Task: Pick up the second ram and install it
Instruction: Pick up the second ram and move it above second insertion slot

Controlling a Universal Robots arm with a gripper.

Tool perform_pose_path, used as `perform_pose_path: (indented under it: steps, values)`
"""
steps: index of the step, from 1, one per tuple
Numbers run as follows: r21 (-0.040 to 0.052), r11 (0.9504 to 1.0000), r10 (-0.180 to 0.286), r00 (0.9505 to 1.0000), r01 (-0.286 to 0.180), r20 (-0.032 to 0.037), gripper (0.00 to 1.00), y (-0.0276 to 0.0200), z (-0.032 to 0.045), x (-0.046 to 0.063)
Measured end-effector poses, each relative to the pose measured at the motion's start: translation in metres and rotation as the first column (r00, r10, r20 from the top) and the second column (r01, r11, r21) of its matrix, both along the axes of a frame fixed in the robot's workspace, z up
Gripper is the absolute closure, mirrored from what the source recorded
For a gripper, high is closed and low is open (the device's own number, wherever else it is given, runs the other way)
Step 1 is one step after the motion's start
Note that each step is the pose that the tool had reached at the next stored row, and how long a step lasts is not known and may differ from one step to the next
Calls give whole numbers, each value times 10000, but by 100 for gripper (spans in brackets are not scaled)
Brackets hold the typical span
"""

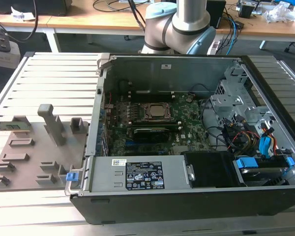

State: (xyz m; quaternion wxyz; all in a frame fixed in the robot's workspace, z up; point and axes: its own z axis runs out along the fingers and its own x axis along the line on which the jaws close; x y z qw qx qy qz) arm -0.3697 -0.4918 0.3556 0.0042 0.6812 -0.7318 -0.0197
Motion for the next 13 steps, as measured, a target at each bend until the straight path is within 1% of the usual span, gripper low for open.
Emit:
perform_pose_path:
  steps: [2, 3, 5, 6, 8, 10, 13]
  values:
    - [0, 10000, -1, 10000, 1, 1, 86, 0, 39, 0]
    - [-1, 10000, 0, 10000, 0, 0, 86, 0, 90, 0]
    - [3, 10000, 0, 10000, 0, 0, 86, 4, 337, 0]
    - [25, 10000, -1, 10000, 1, 1, 86, 6, 359, -1]
    - [40, 10000, 0, 10000, 0, -2, 86, 30, 391, 0]
    - [40, 10000, -1, 10000, 1, -3, 86, 72, 398, 0]
    - [41, 10000, 0, 10000, 0, -3, 86, 81, 397, 1]
